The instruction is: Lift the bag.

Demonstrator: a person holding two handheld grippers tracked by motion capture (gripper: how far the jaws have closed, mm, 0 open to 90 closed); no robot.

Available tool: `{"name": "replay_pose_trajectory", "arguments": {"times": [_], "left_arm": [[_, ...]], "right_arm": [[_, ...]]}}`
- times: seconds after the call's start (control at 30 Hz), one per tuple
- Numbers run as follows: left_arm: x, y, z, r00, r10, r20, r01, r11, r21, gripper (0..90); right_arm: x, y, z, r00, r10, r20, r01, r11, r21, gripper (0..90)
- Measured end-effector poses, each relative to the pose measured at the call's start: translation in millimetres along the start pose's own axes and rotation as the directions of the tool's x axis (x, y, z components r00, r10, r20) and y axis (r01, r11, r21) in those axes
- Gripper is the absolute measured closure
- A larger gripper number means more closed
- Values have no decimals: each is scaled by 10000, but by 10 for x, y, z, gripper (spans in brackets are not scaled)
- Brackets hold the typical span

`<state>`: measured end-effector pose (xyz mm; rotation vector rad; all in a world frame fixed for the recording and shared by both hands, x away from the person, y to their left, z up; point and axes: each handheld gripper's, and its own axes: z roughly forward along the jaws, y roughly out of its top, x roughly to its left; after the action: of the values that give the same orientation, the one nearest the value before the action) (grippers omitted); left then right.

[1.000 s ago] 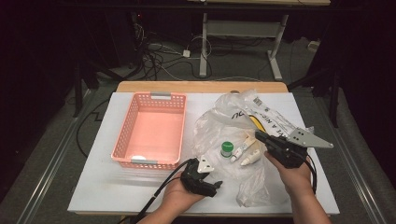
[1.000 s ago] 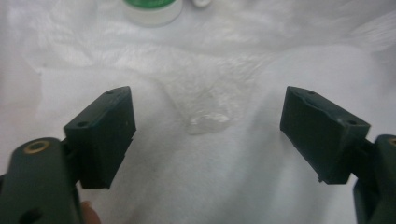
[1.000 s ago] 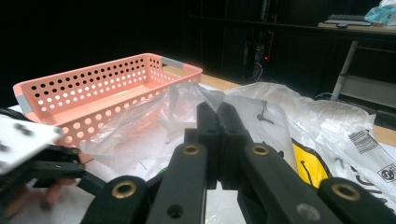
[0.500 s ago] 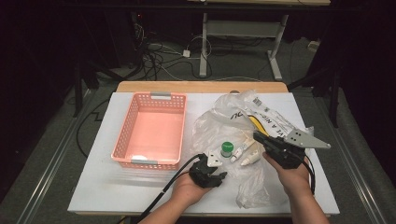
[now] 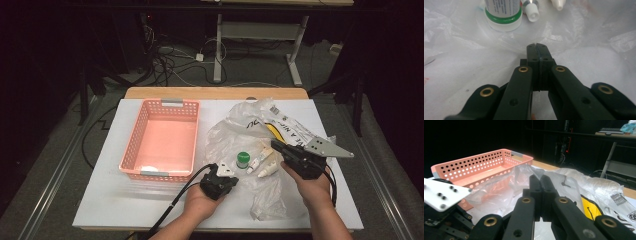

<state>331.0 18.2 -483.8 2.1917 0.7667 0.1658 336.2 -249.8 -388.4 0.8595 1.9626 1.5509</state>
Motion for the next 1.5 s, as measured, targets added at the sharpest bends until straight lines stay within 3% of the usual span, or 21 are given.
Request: {"name": "replay_pose_trajectory", "arguments": {"times": [0.1,0.23,0.33,0.43,0.67,0.77,0.87,1.17,1.27,1.5], "left_arm": [[46,-45,-71,9991,-390,143,400,9963,-756,889],[57,-100,-155,9979,-621,201,647,9830,-1721,888],[64,-124,-202,9965,-813,204,837,9740,-2107,888],[41,-102,-258,9975,-690,131,701,9683,-2398,888],[-36,37,-486,9992,-374,-158,301,9431,-3312,888],[-57,123,-565,9992,-127,-378,-21,9292,-3696,887],[-39,233,-652,9990,-104,-430,-78,9153,-4027,888],[47,664,-882,9949,132,-1004,-620,8636,-5004,887],[76,831,-937,9893,388,-1406,-1075,8454,-5232,887],[94,1235,-1085,9749,891,-2042,-1933,7937,-5768,888]], "right_arm": [[-46,-11,27,10000,42,47,-42,10000,4,900],[-64,-18,21,9998,85,151,-85,10000,-6,900],[-55,-22,4,9998,122,179,-122,9999,-26,900],[-50,-21,-11,9998,116,164,-114,9999,-87,900],[-25,10,-33,9998,137,162,-132,9994,-332,900],[-11,56,-21,9997,66,241,-56,9991,-431,900],[-22,142,-20,9990,33,445,-3,9979,-654,900],[-103,499,65,9939,-49,1100,198,9908,-1342,900],[-143,613,95,9914,-94,1305,302,9869,-1584,900],[-242,855,166,9850,31,1724,325,9786,-2034,900]]}}
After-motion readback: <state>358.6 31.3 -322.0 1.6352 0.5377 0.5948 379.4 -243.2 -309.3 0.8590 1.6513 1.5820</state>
